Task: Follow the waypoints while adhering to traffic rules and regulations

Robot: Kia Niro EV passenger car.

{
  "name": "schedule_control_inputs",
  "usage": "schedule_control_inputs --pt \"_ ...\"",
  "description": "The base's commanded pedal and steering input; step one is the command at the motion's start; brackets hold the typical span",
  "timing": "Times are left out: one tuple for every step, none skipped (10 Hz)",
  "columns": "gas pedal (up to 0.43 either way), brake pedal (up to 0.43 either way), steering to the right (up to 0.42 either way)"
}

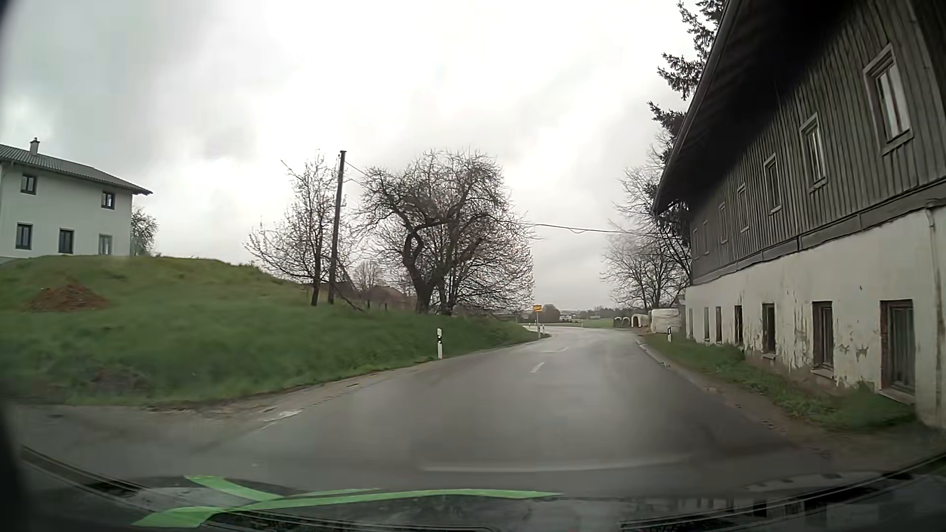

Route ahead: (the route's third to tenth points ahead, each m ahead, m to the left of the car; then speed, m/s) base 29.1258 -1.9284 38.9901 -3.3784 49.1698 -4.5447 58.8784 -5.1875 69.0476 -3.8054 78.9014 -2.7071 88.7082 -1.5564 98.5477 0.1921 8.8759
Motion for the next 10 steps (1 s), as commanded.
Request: schedule_control_inputs --pt "0.287 0.000 0.083" --pt "0.287 0.000 0.076" --pt "0.287 0.000 0.068" --pt "0.280 0.000 0.066" --pt "0.280 0.000 0.066" --pt "0.280 0.000 0.065" --pt "0.280 0.000 0.063" --pt "0.260 0.000 0.053" --pt "0.260 0.000 0.045" --pt "0.260 0.000 0.038"
